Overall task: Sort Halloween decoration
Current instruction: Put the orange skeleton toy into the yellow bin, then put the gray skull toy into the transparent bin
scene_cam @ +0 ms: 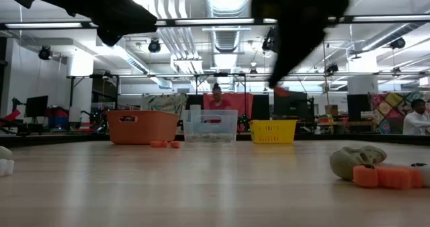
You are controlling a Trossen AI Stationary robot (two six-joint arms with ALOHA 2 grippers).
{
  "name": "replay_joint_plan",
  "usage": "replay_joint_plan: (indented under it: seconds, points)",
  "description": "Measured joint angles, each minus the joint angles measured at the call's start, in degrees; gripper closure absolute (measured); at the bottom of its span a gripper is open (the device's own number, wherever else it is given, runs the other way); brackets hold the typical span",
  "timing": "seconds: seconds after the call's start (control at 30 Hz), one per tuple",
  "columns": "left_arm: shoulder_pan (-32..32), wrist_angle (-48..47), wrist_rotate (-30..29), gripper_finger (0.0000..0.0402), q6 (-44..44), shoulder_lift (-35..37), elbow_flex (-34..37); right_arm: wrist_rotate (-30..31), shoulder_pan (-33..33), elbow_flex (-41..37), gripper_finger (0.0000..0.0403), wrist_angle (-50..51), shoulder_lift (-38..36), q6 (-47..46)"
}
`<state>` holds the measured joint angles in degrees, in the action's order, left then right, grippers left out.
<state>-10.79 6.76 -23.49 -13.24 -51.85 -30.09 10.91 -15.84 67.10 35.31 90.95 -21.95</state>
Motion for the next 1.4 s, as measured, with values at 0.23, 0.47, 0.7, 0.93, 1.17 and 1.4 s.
replay_joint_plan:
  seconds: [0.23, 0.47, 0.7, 0.93, 1.17, 1.4]
  points:
    - [0.0, 0.8, 0.0, 0.0300, -4.8, -2.3, 0.0, 0.1, 11.2, -0.7, 0.0385, -14.4, -0.4, 19.9]
    - [0.0, 0.9, 0.0, 0.0300, -7.3, -3.3, 0.0, 8.1, 28.5, 0.6, 0.0385, -9.7, -0.6, 25.6]
    - [0.0, 0.9, 0.0, 0.0300, -7.1, -3.1, 0.0, -4.6, 44.3, -0.4, 0.0385, -9.0, 0.8, 21.2]
    - [0.0, 0.9, -2.1, 0.0300, -6.8, -3.1, 0.0, -6.9, 51.8, -1.1, 0.0373, -9.1, 5.5, 13.4]
    - [0.0, 0.9, -2.1, 0.0300, -6.8, -3.1, 0.0, -6.9, 52.1, -1.1, 0.0327, -12.0, 6.7, 12.8]
    - [0.0, 0.9, -1.6, 0.0300, -8.1, -3.1, 0.0, -6.9, 52.1, -1.1, 0.0270, -12.3, 6.6, 12.5]
